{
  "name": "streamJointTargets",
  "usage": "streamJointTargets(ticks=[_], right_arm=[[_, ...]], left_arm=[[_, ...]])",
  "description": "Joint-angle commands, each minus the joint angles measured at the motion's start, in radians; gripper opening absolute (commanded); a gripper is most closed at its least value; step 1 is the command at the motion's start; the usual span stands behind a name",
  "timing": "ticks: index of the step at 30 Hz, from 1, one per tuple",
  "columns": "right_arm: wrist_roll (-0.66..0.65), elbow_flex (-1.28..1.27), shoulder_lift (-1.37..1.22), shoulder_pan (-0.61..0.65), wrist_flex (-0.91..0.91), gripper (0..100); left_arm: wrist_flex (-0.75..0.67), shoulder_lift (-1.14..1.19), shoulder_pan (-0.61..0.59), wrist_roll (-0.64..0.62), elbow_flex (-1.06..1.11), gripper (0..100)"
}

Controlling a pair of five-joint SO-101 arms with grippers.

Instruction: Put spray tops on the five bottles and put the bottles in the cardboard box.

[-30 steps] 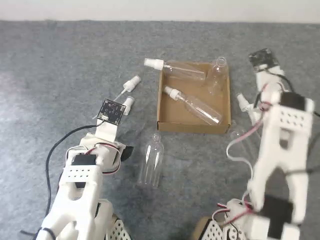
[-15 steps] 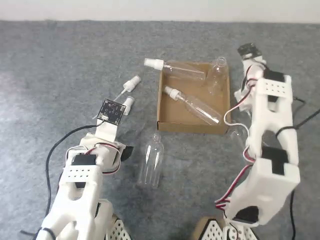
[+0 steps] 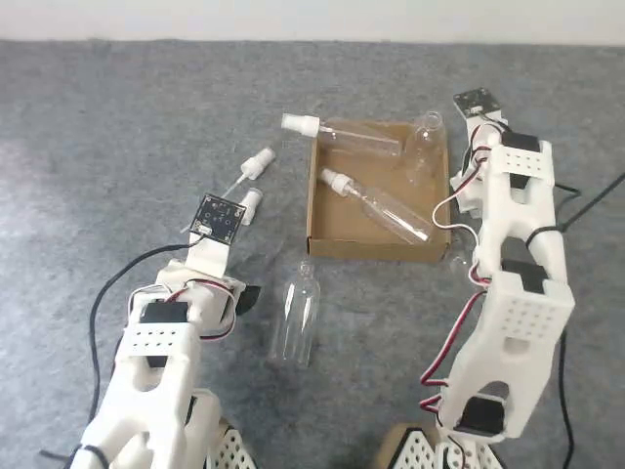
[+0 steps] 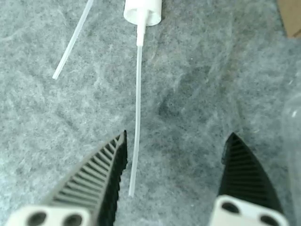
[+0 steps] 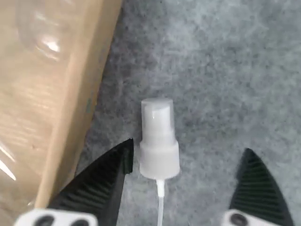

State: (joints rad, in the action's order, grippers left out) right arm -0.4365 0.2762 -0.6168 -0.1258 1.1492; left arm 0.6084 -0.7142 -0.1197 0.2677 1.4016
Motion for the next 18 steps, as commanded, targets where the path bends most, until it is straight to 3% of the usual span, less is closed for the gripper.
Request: streamJointTargets(ticks=[1,5,18], right_arm=[[0.018,0.072,0.007,-0.035,-0.022,19.5],[0.017,0.109,-0.016,-0.077,-0.096,0.2],[0.011,0.114,0.068,-0.166,0.035,0.6]], left_arm=[[-0.020,-0.032,0.003,0.011,-0.004,31],[-0.020,-0.032,0.003,0.011,-0.004,31],[-0.020,-0.032,0.003,0.011,-0.004,31]])
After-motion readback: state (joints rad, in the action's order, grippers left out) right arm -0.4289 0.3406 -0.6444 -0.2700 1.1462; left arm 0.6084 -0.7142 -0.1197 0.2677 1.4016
